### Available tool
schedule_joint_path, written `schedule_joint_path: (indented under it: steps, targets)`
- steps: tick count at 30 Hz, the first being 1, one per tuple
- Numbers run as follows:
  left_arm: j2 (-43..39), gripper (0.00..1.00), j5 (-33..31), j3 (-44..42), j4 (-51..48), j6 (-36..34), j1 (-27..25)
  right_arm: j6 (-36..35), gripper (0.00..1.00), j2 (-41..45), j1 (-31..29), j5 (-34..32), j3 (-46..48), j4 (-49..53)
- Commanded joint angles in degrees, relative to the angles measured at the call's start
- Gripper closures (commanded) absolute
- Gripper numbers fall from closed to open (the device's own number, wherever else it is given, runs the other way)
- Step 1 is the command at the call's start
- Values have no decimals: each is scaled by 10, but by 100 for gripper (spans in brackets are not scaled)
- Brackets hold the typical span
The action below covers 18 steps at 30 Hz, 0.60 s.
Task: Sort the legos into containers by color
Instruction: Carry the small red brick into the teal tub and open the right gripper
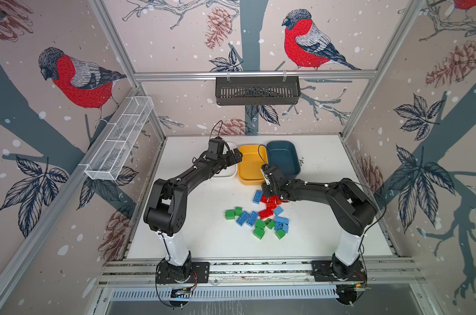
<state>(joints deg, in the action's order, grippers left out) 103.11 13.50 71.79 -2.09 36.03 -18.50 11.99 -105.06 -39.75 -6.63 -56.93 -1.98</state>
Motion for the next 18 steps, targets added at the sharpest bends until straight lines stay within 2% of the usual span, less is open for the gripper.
schedule_joint_path:
  steps: [1, 9, 13, 18]
  targets:
    - [-5, 3, 7, -1, 13, 0, 1, -5, 66, 27, -2, -9, 14, -8]
    - [-28, 3, -18, 0, -3, -17, -13, -12, 66, 118, 13, 10, 49, -10]
    - [-42, 3, -44, 0, -17, -27, -26, 21, 66, 138, 58, 19, 42, -24]
    - [-65, 3, -83, -13, -24, -32, -42, 42, 66, 110, 114, 27, 3, -18]
